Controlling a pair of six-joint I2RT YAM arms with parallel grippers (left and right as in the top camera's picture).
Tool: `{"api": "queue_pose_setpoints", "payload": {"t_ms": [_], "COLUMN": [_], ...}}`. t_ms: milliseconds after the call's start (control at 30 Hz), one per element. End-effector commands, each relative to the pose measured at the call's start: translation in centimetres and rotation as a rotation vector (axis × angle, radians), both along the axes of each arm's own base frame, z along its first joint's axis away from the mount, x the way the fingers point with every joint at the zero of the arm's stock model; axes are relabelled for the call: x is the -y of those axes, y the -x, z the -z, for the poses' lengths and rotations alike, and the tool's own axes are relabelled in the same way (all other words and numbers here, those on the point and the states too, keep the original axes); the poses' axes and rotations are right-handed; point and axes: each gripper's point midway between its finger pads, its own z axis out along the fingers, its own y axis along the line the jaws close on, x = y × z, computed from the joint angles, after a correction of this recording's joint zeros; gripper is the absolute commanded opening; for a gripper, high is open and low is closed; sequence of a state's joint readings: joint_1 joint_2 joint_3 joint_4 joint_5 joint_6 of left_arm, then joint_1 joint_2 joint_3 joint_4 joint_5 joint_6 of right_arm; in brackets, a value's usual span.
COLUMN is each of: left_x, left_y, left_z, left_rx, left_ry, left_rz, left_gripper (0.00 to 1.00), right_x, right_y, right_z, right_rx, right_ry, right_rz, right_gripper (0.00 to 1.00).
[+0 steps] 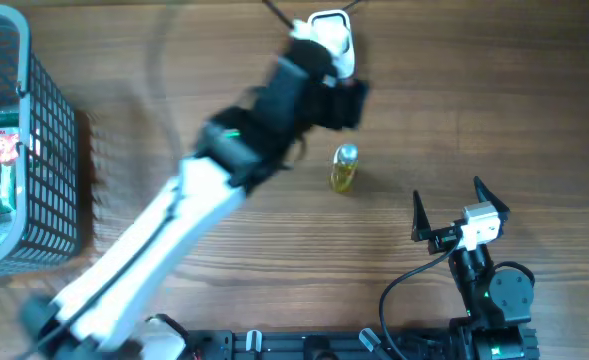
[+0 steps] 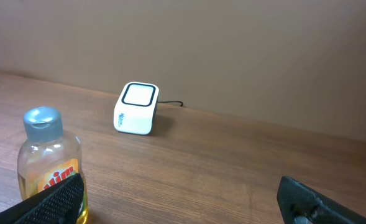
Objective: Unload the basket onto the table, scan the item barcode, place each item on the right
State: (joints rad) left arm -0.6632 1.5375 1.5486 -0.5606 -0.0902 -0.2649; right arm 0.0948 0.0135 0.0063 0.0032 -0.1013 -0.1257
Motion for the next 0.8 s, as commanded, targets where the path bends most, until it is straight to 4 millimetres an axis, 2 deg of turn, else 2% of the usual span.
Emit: {"api": "queue_pose_setpoints", "payload": {"t_ms": [0,33,67,133,167,200,233,300,333,400,467,567,633,767], "left_x": [-11.8,-15.4,-20.9,-26.8,-30.7,-33.6,-39.2,-44.1,-45.4,-49.1,-52.0,-55.6,-56.6,-56.2], "left_y": [-1.4,-1.3,-0.8,0.2,1.1,2.0,3.8,5.5,5.9,6.7,7.3,7.7,7.2,5.4], "left_z": [-7.2,-8.3,-9.9,-11.4,-12.2,-12.6,-12.9,-12.3,-11.8,-9.2,-5.7,0.8,5.7,11.7], "left_rx": [0.184,0.209,0.244,0.277,0.294,0.301,0.299,0.268,0.249,0.159,0.033,-0.184,-0.333,-0.468], "left_ry": [-0.050,-0.065,-0.091,-0.122,-0.146,-0.154,-0.177,-0.187,-0.182,-0.155,-0.133,-0.098,-0.114,-0.099], "left_rz": [-0.283,-0.357,-0.471,-0.608,-0.704,-0.785,-0.946,-1.066,-1.089,-1.138,-1.185,-1.236,-1.143,-0.944], "left_gripper": [0.88,0.88,0.89,0.90,0.91,0.91,0.90,0.91,0.91,0.91,1.00,1.00,1.00,1.00], "right_x": [-0.2,-0.2,-0.2,-0.2,-0.2,-0.2,-0.2,-0.2,-0.2,-0.2,-0.2,-0.2,-0.2,-0.2], "right_y": [0.1,0.1,0.1,0.1,0.1,0.1,0.1,0.1,0.1,0.1,0.1,0.1,0.1,0.1], "right_z": [-0.2,-0.2,-0.2,-0.2,-0.2,-0.2,-0.2,-0.2,-0.2,-0.2,-0.2,-0.2,-0.2,-0.2], "right_rx": [0.012,0.012,0.012,0.012,0.012,0.012,0.012,0.012,0.012,0.012,0.012,0.012,0.012,0.012], "right_ry": [0.004,0.004,0.004,0.004,0.004,0.004,0.004,0.004,0.004,0.004,0.004,0.005,0.004,0.004], "right_rz": [-0.011,-0.011,-0.011,-0.011,-0.011,-0.011,-0.011,-0.011,-0.011,-0.011,-0.011,-0.011,-0.011,-0.011], "right_gripper": [1.00,1.00,1.00,1.00,1.00,1.00,1.00,1.00,1.00,1.00,1.00,1.00,1.00,1.00]}}
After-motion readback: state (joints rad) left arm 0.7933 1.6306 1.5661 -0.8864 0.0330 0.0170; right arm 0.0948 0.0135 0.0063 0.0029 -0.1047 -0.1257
